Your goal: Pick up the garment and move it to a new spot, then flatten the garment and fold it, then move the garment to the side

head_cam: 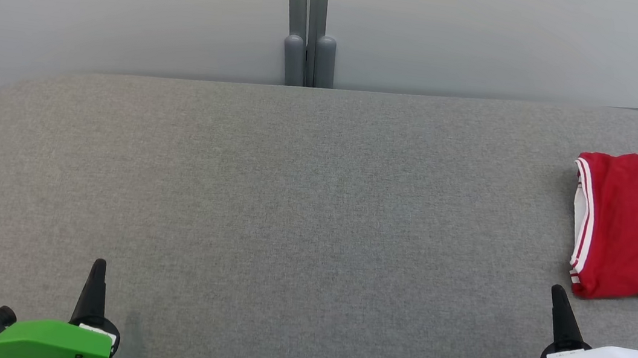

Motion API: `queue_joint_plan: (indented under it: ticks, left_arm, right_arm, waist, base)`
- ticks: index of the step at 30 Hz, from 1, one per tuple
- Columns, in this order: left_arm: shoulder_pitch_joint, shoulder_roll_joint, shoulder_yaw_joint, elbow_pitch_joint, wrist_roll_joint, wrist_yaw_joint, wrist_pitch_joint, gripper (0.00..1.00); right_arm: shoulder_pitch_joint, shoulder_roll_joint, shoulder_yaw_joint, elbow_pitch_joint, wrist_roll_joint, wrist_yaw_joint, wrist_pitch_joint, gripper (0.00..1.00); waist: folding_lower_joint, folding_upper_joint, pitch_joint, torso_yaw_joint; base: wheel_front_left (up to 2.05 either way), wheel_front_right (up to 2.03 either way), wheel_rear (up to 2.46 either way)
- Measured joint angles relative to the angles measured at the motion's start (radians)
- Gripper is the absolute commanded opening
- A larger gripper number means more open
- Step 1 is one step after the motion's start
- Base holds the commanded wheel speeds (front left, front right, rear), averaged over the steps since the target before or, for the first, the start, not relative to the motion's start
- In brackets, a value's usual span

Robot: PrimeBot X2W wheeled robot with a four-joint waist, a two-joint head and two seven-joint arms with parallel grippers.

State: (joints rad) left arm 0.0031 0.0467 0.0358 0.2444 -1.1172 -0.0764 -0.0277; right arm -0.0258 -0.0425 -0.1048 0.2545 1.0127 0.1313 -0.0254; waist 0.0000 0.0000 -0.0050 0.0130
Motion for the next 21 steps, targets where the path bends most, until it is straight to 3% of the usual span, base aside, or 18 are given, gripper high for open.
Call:
queue_joint_plan:
  ticks: [21]
  left_arm:
    - [-0.038,0.001,0.029,0.001,-0.189,-0.020,0.053,0.00]
  right_arm:
    - [-0.026,-0.002,-0.003,-0.002,0.228,-0.001,0.052,0.00]
  waist:
    - [0.0000,0.0000,0.003,-0.004]
  base:
    - [0.00,0.00,0.00]
